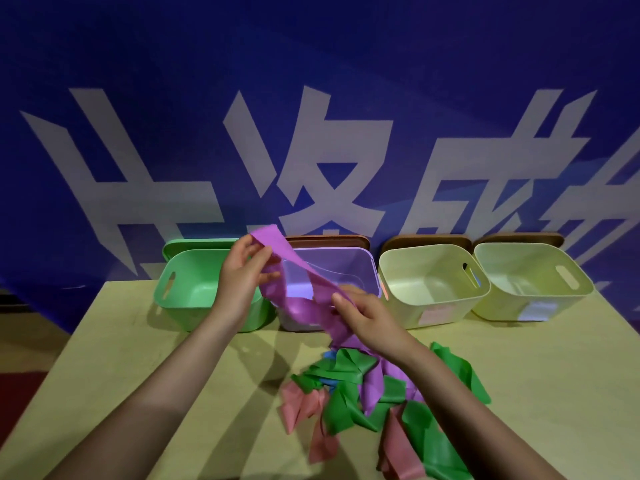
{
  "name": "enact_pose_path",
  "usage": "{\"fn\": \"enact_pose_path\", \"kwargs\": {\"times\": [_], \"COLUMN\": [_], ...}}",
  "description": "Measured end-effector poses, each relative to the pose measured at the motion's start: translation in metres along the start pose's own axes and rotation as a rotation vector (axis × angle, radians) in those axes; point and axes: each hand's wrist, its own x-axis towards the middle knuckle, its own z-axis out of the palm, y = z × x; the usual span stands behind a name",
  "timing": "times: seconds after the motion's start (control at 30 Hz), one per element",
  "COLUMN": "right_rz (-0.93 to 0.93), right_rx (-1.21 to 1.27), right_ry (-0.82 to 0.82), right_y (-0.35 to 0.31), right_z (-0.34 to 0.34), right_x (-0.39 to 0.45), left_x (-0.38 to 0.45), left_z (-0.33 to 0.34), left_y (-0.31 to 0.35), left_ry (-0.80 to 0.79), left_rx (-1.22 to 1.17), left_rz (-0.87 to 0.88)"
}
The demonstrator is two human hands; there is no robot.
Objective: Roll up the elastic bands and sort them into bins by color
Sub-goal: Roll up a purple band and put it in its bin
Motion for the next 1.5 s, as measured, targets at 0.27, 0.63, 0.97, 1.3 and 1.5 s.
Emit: {"fn": "enact_pose_path", "kwargs": {"times": [0.27, 0.63, 0.97, 1.3, 1.5], "right_rz": [0.045, 0.002, 0.177, 0.328, 0.314], "right_rx": [0.302, 0.381, 0.454, 0.334, 0.281], "right_ry": [0.130, 0.006, -0.213, -0.284, -0.191], "right_y": [-0.009, -0.018, -0.006, 0.015, 0.026], "right_z": [-0.009, -0.021, -0.028, 0.004, 0.006], "right_x": [0.000, -0.008, -0.017, -0.028, -0.033], "left_x": [-0.022, -0.073, -0.066, -0.031, -0.011], "left_z": [0.007, 0.040, 0.063, 0.046, 0.018], "left_y": [-0.008, 0.005, 0.021, 0.056, 0.044], "left_ry": [-0.162, -0.252, -0.127, 0.156, 0.245], "left_rx": [0.167, 0.206, 0.173, -0.131, -0.109], "left_rz": [-0.229, 0.137, 0.277, 0.184, 0.125]}}
